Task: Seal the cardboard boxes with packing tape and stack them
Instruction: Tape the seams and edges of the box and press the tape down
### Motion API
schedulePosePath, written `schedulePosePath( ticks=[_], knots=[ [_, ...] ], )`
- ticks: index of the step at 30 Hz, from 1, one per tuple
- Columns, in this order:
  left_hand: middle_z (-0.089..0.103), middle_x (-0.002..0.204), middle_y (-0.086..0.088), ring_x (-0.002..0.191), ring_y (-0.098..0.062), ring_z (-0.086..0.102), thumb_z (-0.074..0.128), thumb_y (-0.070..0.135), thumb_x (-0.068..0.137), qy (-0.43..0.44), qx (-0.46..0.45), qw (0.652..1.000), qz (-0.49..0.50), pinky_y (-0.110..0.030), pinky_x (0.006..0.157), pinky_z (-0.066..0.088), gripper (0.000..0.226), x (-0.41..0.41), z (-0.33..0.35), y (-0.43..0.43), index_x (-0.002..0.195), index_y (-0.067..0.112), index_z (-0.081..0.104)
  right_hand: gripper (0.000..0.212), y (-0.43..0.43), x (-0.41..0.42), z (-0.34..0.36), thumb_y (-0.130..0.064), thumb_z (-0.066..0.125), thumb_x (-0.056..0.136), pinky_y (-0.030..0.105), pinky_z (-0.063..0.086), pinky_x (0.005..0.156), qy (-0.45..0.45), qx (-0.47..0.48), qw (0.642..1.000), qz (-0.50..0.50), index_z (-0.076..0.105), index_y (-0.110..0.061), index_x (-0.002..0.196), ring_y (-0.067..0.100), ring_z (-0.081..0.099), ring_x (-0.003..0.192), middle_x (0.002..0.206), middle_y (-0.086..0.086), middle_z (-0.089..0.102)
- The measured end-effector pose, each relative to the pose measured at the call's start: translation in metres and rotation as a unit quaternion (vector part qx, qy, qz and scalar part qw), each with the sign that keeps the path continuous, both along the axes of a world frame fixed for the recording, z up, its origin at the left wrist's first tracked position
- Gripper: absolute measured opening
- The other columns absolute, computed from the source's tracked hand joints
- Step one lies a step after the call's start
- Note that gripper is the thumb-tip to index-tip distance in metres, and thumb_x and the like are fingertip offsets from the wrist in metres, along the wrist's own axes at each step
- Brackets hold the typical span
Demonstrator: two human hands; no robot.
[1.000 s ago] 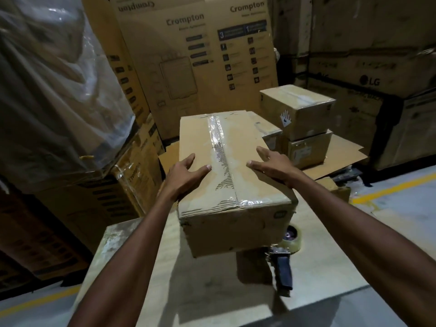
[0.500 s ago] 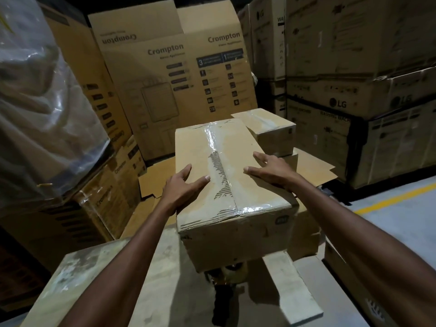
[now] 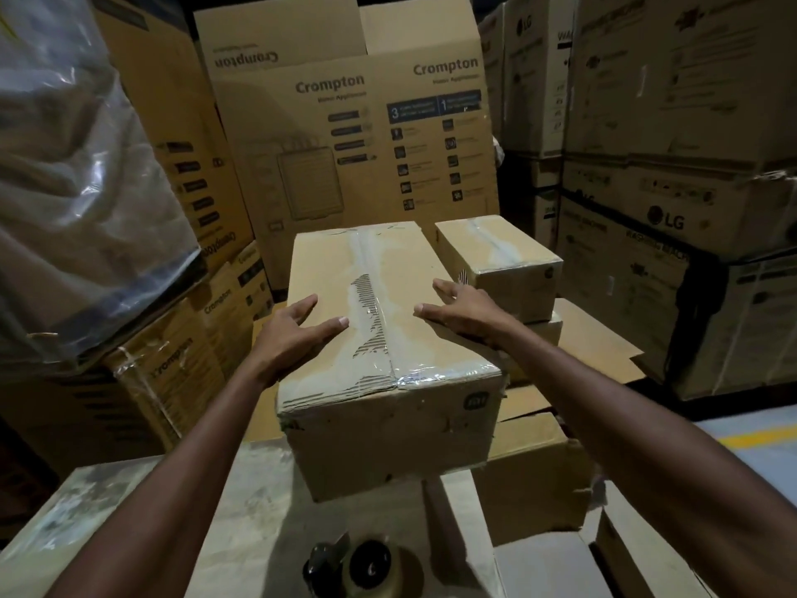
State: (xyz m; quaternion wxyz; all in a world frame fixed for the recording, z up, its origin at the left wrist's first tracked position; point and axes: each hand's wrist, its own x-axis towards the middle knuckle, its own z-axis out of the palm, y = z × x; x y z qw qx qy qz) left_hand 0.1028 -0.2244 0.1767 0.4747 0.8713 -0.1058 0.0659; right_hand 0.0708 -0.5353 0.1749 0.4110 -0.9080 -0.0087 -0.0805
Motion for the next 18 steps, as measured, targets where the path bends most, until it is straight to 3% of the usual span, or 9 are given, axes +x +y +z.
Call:
schedulePosePath(
  ticks=[4, 9, 12, 16, 18],
  knots=[
    [0.043, 0.159, -0.002, 0.142, -0.022, 0.044, 0.086, 0.061, 0.071, -0.005, 0.007, 1.0, 0.017, -0.04, 0.11, 0.046, 0.1, 0.024, 0.017, -0.019, 0.153, 0.02, 0.046, 0.095, -0.021, 0.036, 0.012, -0.067, 0.073, 0.084, 0.05, 0.03, 0.123, 0.001, 0.019, 1.0, 0.019, 0.037, -0.024, 0.16, 0.027, 0.037, 0.15, 0.164, 0.001, 0.038],
    [0.04, 0.161, -0.003, 0.139, -0.017, 0.043, 0.085, 0.047, 0.077, -0.017, -0.018, 0.999, 0.032, -0.024, 0.089, 0.048, 0.092, 0.05, 0.03, -0.056, 0.154, 0.016, 0.044, 0.098, -0.054, 0.079, 0.023, -0.068, 0.075, 0.08, 0.056, 0.031, 0.122, -0.014, 0.038, 0.998, 0.046, 0.037, -0.024, 0.159, 0.026, 0.037, 0.15, 0.164, -0.001, 0.038],
    [0.039, 0.161, -0.003, 0.13, -0.009, 0.042, 0.087, 0.046, 0.075, -0.016, -0.039, 0.999, 0.026, -0.019, 0.083, 0.051, 0.095, 0.069, 0.038, -0.083, 0.154, 0.015, 0.044, 0.093, -0.083, 0.104, 0.032, -0.059, 0.077, 0.084, 0.047, 0.034, 0.121, -0.034, 0.06, 0.995, 0.068, 0.039, -0.02, 0.158, 0.024, 0.04, 0.148, 0.163, -0.001, 0.041],
    [0.039, 0.161, -0.004, 0.137, -0.014, 0.043, 0.087, 0.041, 0.076, -0.029, -0.068, 0.996, 0.044, -0.02, 0.089, 0.051, 0.094, 0.102, 0.055, -0.134, 0.154, 0.012, 0.044, 0.09, -0.138, 0.147, 0.054, -0.051, 0.08, 0.085, 0.04, 0.033, 0.122, -0.044, 0.073, 0.99, 0.108, 0.041, -0.016, 0.157, 0.02, 0.042, 0.147, 0.161, -0.001, 0.043],
    [0.039, 0.161, -0.004, 0.141, -0.017, 0.043, 0.088, 0.044, 0.073, -0.037, -0.073, 0.995, 0.049, -0.03, 0.104, 0.05, 0.097, 0.118, 0.066, -0.163, 0.153, 0.012, 0.044, 0.09, -0.167, 0.164, 0.067, -0.05, 0.081, 0.084, 0.042, 0.033, 0.122, -0.049, 0.081, 0.989, 0.116, 0.042, -0.016, 0.157, 0.02, 0.043, 0.146, 0.161, 0.0, 0.043]
  ],
)
